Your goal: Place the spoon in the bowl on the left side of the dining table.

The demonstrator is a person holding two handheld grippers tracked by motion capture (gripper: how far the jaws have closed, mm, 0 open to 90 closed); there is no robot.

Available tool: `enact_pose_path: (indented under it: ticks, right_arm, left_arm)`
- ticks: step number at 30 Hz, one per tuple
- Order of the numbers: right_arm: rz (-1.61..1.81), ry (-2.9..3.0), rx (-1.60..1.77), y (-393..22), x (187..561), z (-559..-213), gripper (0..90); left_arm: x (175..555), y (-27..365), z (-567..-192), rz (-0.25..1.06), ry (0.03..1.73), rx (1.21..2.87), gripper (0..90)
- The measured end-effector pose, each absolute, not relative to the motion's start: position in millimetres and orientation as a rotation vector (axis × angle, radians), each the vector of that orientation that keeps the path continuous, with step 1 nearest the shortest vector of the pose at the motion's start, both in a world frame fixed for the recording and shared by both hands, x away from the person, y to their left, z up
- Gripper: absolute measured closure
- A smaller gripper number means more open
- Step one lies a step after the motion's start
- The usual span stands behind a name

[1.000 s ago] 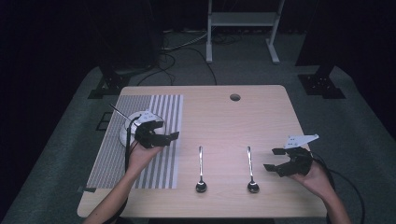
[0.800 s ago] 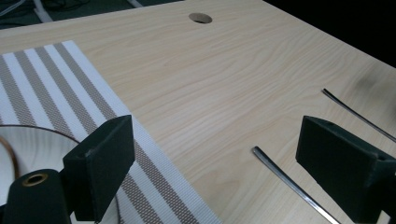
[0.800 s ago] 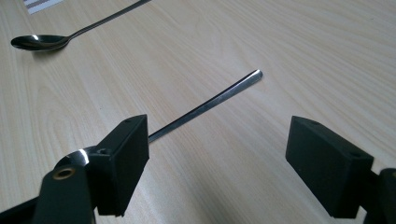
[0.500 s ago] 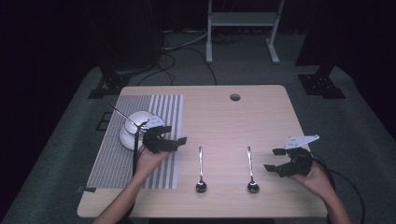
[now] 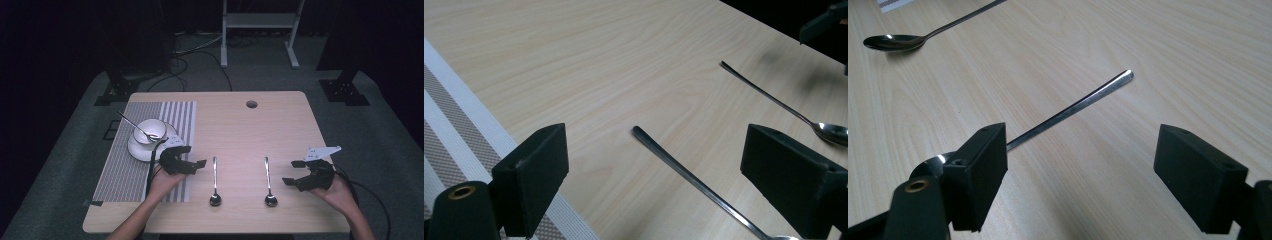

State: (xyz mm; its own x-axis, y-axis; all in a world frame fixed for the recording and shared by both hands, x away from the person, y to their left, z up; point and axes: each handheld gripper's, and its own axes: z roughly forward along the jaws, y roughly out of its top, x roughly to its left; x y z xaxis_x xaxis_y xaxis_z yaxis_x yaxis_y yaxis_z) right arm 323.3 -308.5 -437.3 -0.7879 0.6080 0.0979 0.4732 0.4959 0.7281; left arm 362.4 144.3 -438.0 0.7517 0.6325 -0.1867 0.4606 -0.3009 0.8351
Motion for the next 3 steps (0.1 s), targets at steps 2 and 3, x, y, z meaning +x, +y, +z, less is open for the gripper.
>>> enact_pose_path:
  ticks: [2,3]
  right_arm:
    - [1.175,2.56,0.938,-308.4,322.7,-438.1,20.2]
    - [1.18,2.557,0.941,-308.3,322.4,-438.4,20.1]
  left_arm:
    - [361.0,144.2,-440.7,0.201,0.833,1.95,10.9]
    - [360.3,143.7,-441.1,0.202,0.831,1.953,10.9]
